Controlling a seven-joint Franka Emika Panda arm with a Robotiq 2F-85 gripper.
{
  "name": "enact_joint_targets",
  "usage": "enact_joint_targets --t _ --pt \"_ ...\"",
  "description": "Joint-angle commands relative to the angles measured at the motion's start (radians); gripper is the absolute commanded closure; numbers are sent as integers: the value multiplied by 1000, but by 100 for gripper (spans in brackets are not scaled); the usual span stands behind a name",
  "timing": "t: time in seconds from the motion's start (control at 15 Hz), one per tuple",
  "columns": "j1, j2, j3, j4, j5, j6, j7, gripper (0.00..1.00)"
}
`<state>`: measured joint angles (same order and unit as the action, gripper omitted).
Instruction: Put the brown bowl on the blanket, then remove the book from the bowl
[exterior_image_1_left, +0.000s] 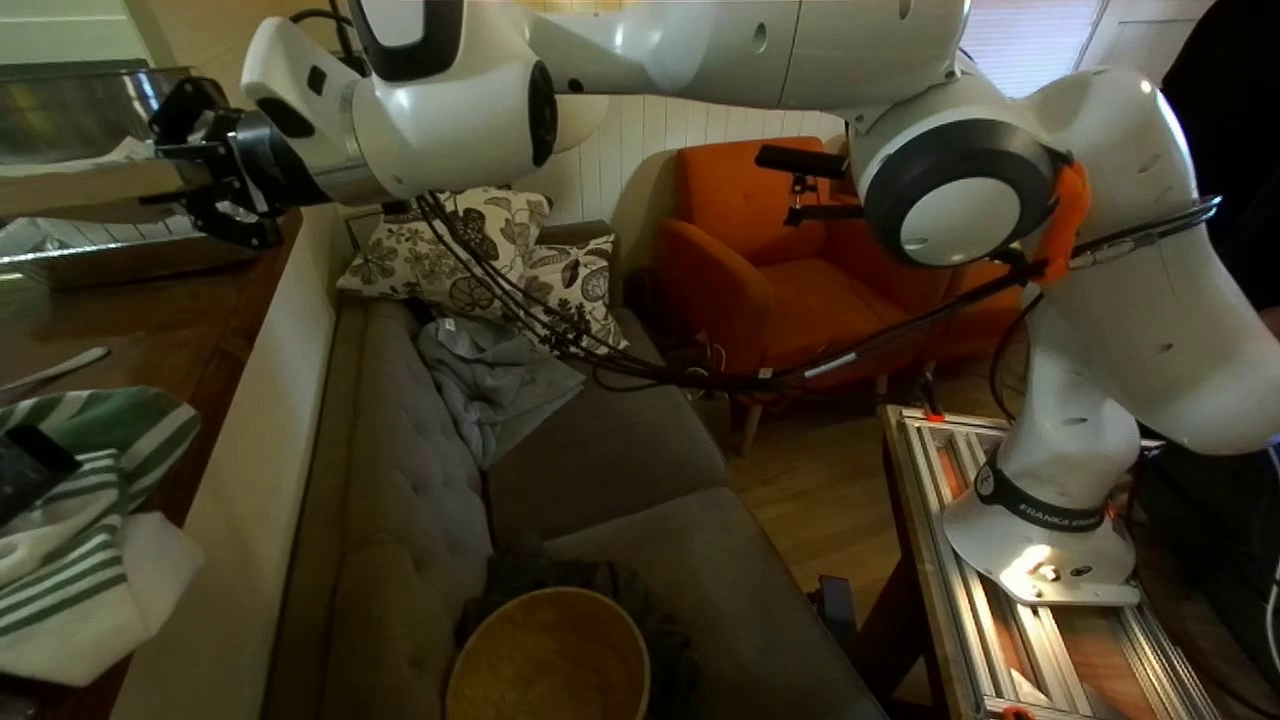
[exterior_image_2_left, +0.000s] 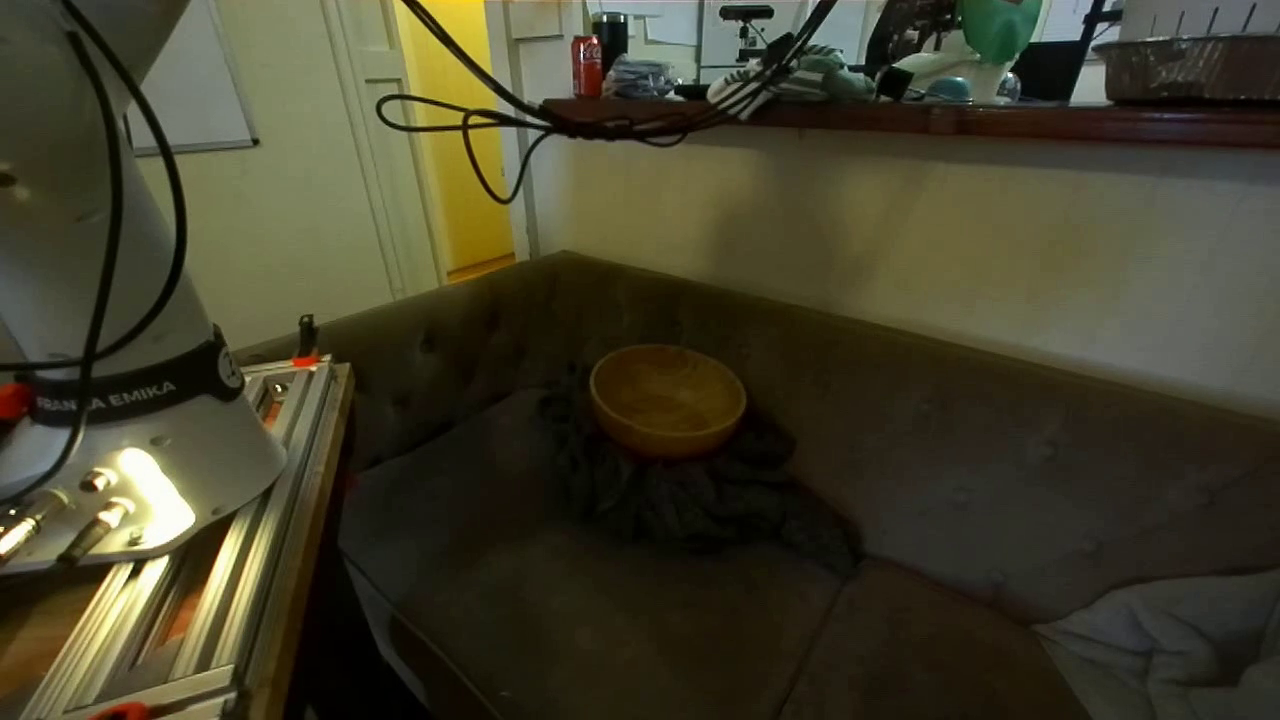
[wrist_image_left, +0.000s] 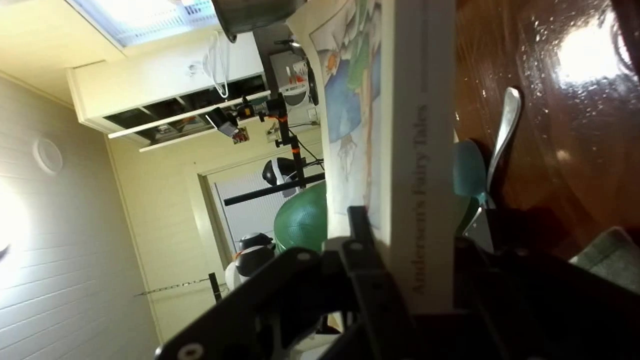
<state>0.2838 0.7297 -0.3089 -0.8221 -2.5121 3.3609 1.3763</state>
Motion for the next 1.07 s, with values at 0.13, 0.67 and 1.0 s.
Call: enact_joint_targets --t 0.13,0.67,1.0 --pt "34 10 -60 -17 6 -32 14 94" --pt "-24 190 7 220 72 35 -23 94" --pt "-121 292 146 395 104 90 -98 94"
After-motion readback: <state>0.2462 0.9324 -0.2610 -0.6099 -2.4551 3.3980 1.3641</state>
